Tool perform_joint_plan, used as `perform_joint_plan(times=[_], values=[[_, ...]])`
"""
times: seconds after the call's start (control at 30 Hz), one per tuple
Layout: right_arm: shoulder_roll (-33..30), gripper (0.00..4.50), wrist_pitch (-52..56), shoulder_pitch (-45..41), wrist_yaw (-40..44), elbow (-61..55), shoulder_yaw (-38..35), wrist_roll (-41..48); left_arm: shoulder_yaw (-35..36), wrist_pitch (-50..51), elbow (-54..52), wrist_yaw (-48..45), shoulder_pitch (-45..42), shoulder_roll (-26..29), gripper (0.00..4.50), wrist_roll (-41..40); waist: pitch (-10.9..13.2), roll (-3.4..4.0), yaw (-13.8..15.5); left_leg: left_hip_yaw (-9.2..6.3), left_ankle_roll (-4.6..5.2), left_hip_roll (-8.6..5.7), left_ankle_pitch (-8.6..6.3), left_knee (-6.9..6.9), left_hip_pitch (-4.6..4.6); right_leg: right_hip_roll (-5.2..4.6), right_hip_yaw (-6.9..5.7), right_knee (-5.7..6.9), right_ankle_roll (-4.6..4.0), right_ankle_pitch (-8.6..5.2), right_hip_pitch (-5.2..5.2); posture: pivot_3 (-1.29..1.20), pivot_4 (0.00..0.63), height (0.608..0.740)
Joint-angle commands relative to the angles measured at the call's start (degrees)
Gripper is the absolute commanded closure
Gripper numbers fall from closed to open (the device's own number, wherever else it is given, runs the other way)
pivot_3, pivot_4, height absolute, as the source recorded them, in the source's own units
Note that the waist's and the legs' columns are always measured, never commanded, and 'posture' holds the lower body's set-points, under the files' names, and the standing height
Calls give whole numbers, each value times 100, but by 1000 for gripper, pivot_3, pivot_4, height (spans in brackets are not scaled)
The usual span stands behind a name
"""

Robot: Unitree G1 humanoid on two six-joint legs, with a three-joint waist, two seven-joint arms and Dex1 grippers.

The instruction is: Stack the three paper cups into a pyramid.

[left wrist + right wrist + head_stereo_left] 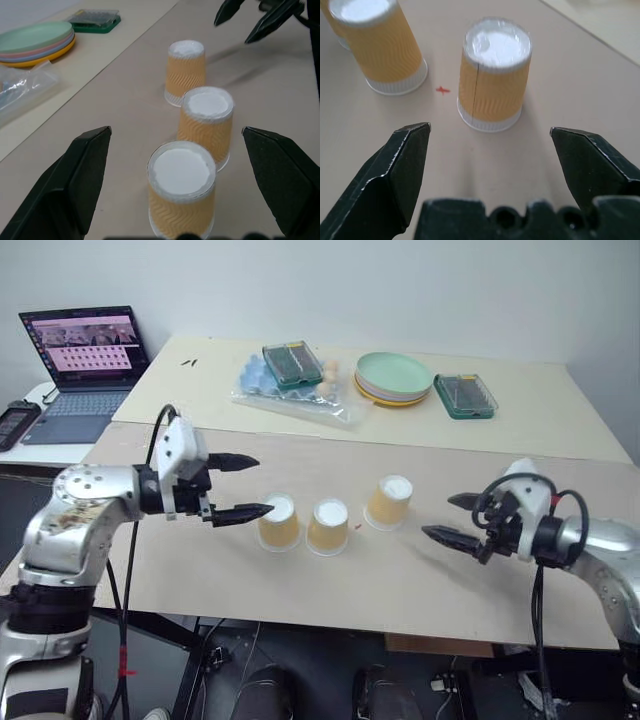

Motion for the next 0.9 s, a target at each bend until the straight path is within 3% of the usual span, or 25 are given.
perform_joint_plan(times=[0.03, 0.47, 0.73, 0.77, 0.8, 0.9], values=[[420, 0, -393, -384, -169, 335, 491, -304, 350, 458, -550, 226, -94, 133, 25, -483, 1, -2, -32, 0, -2, 3, 1, 0, 1, 3, 0, 1, 0, 0, 0, 0, 150, 706], [1535, 0, -1089, -1910, -330, 1867, 1022, -844, 491, 914, -1280, 757, 181, 200, 25, -881, 3, 3, -77, 2, -5, -2, 3, 0, -3, 3, 0, 1, 0, 0, -5, 0, 150, 706], [1666, 0, -1017, -2003, -233, 1843, 983, -781, 515, 904, -1249, 796, 204, 301, 25, -892, 4, 4, -65, 2, -6, -4, 3, -1, -5, 3, -1, -1, 0, 0, -5, 0, 150, 706], [1664, 527, -1005, -1991, -227, 1839, 975, -779, 517, 895, -1236, 792, 202, 315, 0, -887, 4, 4, -66, 2, -6, -4, 3, -1, -5, 2, -1, 0, 0, 0, -5, 0, 150, 706], [1661, 662, -996, -1981, -221, 1832, 969, -778, 520, 890, -1226, 789, 200, 323, 0, -887, 4, 4, -70, 2, -6, -4, 3, -1, -5, 2, -1, 0, 0, 0, -6, 0, 150, 706], [1621, 1721, -968, -1939, -192, 1826, 976, -805, 530, 888, -1196, 792, 182, 349, 0, -893, 4, 4, -85, 2, -6, -3, 3, -1, -4, 3, -1, 3, 0, 0, -7, 0, 150, 706]])
